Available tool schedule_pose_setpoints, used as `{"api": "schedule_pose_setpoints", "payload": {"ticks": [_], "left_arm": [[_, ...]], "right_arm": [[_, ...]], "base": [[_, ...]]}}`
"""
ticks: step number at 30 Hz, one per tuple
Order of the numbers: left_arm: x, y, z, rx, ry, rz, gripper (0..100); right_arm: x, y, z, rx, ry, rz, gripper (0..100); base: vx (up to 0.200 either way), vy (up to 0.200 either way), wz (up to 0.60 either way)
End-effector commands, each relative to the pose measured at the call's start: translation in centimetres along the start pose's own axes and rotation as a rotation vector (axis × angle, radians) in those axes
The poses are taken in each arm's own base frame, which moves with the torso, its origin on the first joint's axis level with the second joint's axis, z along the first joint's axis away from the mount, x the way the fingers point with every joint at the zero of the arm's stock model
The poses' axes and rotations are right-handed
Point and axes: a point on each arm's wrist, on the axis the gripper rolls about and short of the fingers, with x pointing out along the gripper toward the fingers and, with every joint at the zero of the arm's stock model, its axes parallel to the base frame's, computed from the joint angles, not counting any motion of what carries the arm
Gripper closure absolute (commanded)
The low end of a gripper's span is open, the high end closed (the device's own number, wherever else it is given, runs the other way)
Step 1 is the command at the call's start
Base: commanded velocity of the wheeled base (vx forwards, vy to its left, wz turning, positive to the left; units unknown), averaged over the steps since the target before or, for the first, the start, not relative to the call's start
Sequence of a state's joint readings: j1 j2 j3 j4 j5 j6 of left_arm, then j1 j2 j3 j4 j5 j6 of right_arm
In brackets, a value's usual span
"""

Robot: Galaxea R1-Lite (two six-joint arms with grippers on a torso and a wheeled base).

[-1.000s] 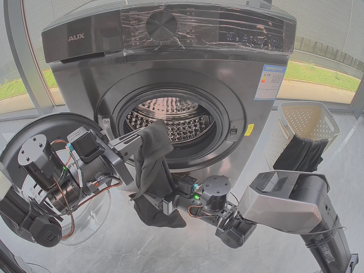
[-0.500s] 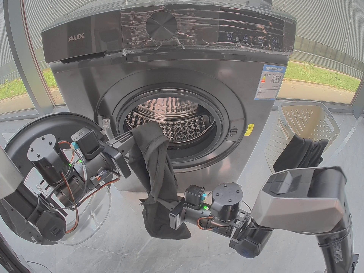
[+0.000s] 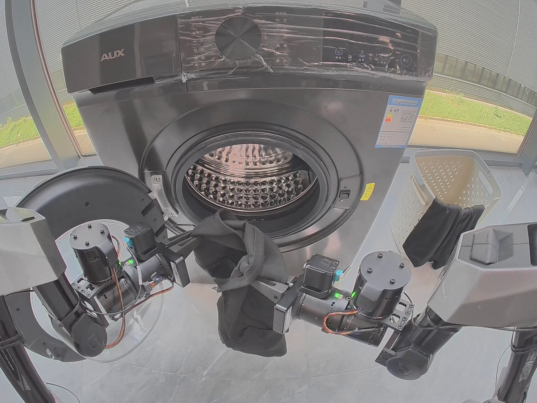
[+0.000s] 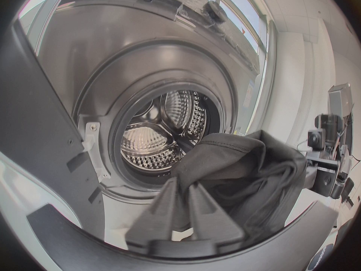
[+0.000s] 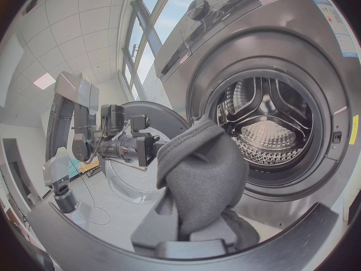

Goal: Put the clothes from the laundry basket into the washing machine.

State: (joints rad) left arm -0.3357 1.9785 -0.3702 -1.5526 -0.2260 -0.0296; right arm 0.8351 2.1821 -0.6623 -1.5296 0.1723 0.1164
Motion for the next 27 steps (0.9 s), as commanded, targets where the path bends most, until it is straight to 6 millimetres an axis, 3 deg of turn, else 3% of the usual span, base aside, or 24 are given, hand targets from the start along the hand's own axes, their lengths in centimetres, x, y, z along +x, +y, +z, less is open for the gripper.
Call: {"api": "schedule_pose_setpoints", "payload": {"ticks": [1,12,18,27], "left_arm": [[0.0,0.2,-0.8,-0.008,0.028,0.004,0],[-0.3,-0.5,-1.0,-0.011,0.041,-0.017,0],[-0.6,-1.1,-1.2,-0.011,0.057,-0.041,0],[-0.9,-2.6,-1.7,-0.014,0.087,-0.123,0]], "right_arm": [[-0.3,-0.5,1.1,-0.005,-0.029,-0.016,100],[1.2,-5.2,2.9,-0.030,-0.114,-0.127,100],[2.0,-5.5,3.6,-0.034,-0.139,-0.177,100],[3.3,-4.2,4.0,-0.020,-0.096,-0.205,100]], "base": [[0.000,0.000,0.00],[0.000,0.000,0.00],[0.000,0.000,0.00],[0.000,0.000,0.00]]}}
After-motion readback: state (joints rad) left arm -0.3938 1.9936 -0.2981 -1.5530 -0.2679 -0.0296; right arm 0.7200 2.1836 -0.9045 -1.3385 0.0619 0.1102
